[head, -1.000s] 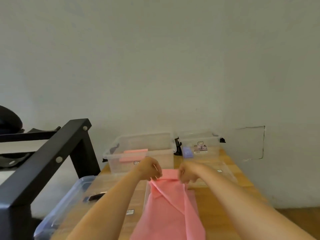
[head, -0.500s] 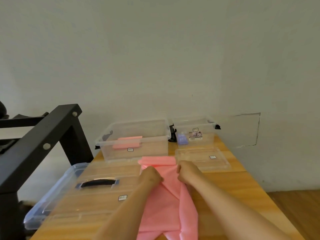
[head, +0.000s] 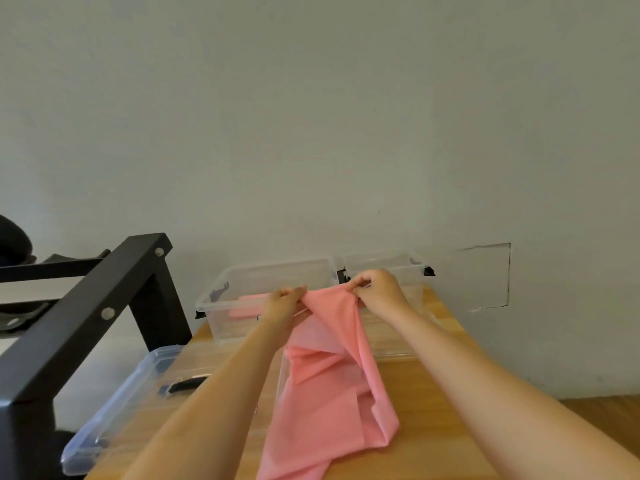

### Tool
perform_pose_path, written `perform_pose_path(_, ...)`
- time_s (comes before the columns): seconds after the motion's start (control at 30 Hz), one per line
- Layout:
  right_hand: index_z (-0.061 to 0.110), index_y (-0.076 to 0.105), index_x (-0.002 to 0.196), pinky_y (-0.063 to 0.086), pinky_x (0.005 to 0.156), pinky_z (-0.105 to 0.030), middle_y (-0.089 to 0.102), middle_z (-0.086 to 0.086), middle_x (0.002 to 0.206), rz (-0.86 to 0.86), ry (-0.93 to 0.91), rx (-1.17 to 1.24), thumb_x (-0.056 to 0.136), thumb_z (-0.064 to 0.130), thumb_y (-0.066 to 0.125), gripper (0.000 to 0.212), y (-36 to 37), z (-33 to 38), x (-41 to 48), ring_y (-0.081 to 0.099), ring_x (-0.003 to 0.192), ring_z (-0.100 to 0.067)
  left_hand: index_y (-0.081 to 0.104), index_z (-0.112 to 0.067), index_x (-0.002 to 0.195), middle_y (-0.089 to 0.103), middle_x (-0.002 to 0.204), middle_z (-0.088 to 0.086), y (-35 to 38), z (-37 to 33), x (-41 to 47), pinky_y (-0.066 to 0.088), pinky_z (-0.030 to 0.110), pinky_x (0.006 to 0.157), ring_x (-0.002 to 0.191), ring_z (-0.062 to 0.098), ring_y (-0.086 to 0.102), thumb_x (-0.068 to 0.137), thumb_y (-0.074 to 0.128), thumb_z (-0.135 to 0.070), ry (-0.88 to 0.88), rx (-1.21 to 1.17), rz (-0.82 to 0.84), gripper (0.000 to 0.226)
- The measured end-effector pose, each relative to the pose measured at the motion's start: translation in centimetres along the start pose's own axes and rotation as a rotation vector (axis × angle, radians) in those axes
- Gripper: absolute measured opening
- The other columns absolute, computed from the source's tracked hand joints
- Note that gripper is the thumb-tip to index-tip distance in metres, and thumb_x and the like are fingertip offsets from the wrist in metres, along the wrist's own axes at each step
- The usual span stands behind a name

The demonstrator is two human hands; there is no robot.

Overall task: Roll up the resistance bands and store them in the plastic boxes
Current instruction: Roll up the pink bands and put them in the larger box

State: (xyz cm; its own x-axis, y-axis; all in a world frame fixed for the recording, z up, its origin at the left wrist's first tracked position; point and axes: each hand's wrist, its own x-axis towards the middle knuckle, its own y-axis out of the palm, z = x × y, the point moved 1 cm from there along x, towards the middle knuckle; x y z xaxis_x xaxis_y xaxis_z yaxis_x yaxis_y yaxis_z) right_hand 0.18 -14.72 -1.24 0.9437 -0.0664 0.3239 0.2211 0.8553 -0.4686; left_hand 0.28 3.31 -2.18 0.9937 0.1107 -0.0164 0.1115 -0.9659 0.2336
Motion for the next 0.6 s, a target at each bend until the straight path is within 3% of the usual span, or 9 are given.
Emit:
perform_pose_path(0.17,0.028,0.067,0.065,0.053,0.081,-0.033,0.065,0.010,0.072,-0.066,-0.087,0.139,0.085,-0.002,0.059,0.037,-1.7,3.6,0.5,0.061,0.074,-0.010,0.054,-0.007,0.090,0.057,0.084,0.010,0.1,-4.2,-0.9,0.057,0.033,0.070,0.076,0.019,0.058,0.094,0.051,0.000,0.015,-0.206,0.051,0.009)
perform_pose_path(0.23,0.025,0.069,0.068,0.052,0.082,-0.029,0.067,0.008,0.076,-0.047,-0.100,0.224,0.085,-0.003,0.059,0.034,-2.3,5.0,0.4,0.061,0.076,-0.009,0.053,-0.008,0.099,0.059,0.091,0.011,0.1,-5.9,-1.3,0.053,0.036,0.076,0.082,0.021,0.060,0.094,0.041,0.006,0.028,-0.286,0.098,0.019)
perform_pose_path(0.33,0.016,0.071,0.078,0.053,0.087,-0.025,0.069,0.003,0.082,-0.026,-0.126,0.409,0.086,-0.005,0.058,0.025,-3.3,7.1,0.1,0.064,0.083,-0.010,0.053,-0.009,0.103,0.065,0.092,0.010,0.1,-7.9,-1.9,0.056,0.028,0.065,0.079,0.018,0.065,0.092,0.043,0.012,0.132,-0.225,0.156,0.025)
perform_pose_path(0.43,0.008,0.070,0.088,0.053,0.081,-0.017,0.068,-0.001,0.084,-0.003,-0.150,0.541,0.086,-0.005,0.059,0.017,-3.9,8.7,-0.2,0.064,0.079,-0.007,0.053,-0.008,0.099,0.064,0.089,0.013,0.1,-9.1,-2.2,0.057,0.022,0.061,0.072,0.018,0.066,0.092,0.053,0.005,0.193,-0.239,0.161,0.015)
perform_pose_path(0.5,0.011,0.070,0.087,0.054,0.077,-0.016,0.067,-0.001,0.084,0.016,-0.161,0.602,0.086,-0.004,0.062,0.018,-4.0,9.3,-0.3,0.064,0.078,-0.008,0.053,-0.002,0.101,0.064,0.102,0.024,0.2,-9.6,-2.0,0.058,0.024,0.068,0.084,0.023,0.068,0.095,0.054,-0.004,0.189,-0.225,0.223,0.007)
perform_pose_path(0.6,0.014,0.069,0.086,0.054,0.072,-0.014,0.065,0.000,0.083,0.050,-0.179,0.657,0.086,-0.005,0.062,0.020,-3.9,10.3,-0.4,0.063,0.075,-0.007,0.056,0.008,0.118,0.063,0.120,0.025,0.5,-10.1,-2.3,0.058,0.030,0.079,0.104,0.027,0.066,0.101,0.047,-0.024,0.124,-0.033,0.308,0.037)
